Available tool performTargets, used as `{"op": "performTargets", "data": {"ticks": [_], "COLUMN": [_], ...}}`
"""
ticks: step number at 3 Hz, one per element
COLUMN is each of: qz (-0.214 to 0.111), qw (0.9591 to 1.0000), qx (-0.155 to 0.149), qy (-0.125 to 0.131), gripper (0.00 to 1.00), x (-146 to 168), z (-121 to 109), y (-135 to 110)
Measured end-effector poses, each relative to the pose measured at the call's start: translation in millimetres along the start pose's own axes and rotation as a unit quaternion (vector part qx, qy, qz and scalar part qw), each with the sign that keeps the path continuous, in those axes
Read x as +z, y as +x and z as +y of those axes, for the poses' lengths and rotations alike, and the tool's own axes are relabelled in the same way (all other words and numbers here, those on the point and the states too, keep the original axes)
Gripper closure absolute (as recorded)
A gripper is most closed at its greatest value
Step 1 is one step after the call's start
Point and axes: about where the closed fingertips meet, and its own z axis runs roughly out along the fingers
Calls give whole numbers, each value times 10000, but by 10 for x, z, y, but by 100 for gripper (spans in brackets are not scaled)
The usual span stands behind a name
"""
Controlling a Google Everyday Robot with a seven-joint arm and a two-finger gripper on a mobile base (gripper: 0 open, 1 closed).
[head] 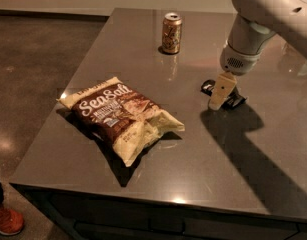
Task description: Move rxbar chocolate near brown chip bag
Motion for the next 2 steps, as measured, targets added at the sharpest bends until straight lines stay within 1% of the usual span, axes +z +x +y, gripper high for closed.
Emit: {"op": "performTargets", "data": {"ticks": [1,2], "qz": [42,84], "qw": [10000,9999], "qx": [-39,-73], "qy": [-36,-79], "gripper": [39,71], "x": [4,12], "z": [-11,-1], "y": [27,57]}}
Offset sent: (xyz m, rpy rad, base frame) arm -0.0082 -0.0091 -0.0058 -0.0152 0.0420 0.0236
